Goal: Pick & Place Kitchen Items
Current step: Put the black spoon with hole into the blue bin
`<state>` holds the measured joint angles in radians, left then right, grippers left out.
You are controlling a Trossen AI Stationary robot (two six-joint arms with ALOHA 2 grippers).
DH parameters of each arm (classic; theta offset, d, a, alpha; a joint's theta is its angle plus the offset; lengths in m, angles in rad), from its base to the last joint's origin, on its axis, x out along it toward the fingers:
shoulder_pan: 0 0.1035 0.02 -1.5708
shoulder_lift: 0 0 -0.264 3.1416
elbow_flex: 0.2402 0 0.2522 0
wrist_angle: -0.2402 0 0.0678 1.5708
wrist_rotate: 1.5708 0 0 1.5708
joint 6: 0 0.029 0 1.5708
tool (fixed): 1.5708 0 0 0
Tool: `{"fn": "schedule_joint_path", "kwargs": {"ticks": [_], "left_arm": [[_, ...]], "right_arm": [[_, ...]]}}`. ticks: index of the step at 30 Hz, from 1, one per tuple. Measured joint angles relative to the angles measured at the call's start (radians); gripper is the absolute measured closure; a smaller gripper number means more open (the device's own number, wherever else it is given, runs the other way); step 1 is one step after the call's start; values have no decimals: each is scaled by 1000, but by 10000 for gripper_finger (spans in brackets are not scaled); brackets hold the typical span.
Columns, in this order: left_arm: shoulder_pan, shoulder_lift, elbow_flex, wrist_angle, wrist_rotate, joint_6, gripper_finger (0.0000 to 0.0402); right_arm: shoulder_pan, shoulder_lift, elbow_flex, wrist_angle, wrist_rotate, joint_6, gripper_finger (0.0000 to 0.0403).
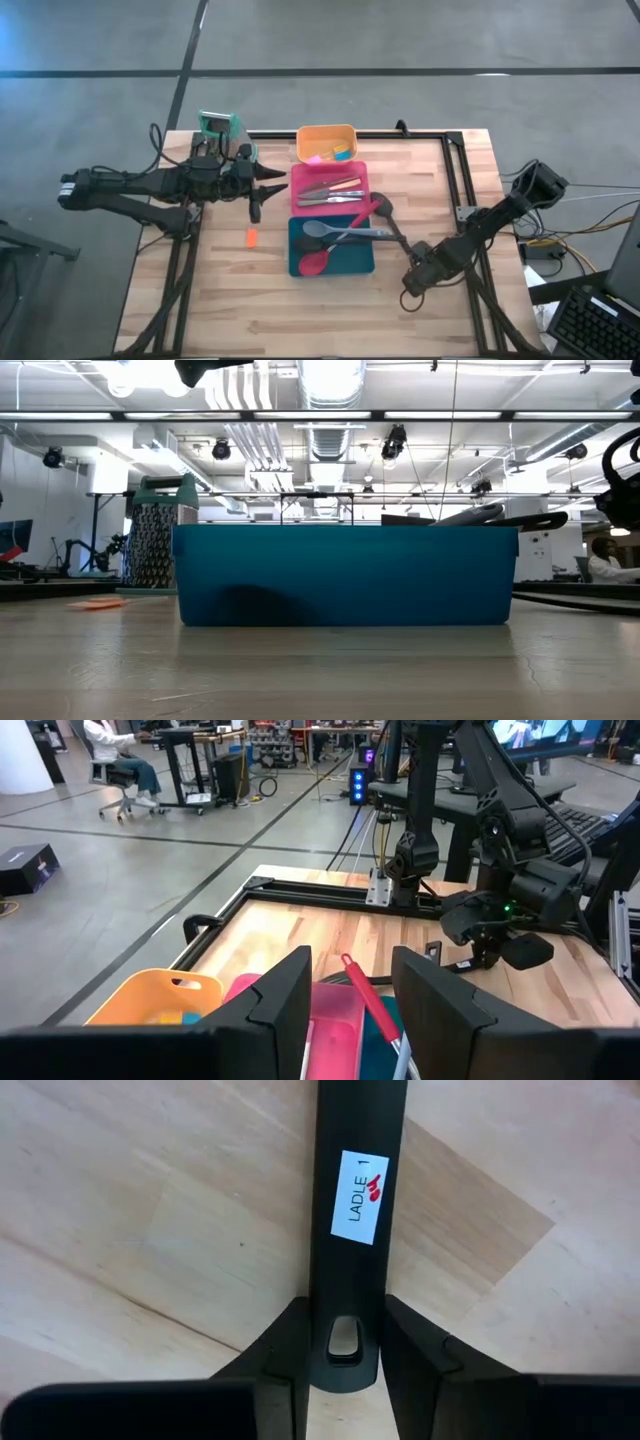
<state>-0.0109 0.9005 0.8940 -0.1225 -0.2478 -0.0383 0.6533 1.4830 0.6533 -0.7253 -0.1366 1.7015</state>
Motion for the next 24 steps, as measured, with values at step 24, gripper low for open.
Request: {"fn": "schedule_joint_path", "kwargs": {"ticks": [24], "left_arm": [[0,0,-17,0,0,0,257]], "right_arm": [[148,-317,-8,-341,342,286,323]]}}
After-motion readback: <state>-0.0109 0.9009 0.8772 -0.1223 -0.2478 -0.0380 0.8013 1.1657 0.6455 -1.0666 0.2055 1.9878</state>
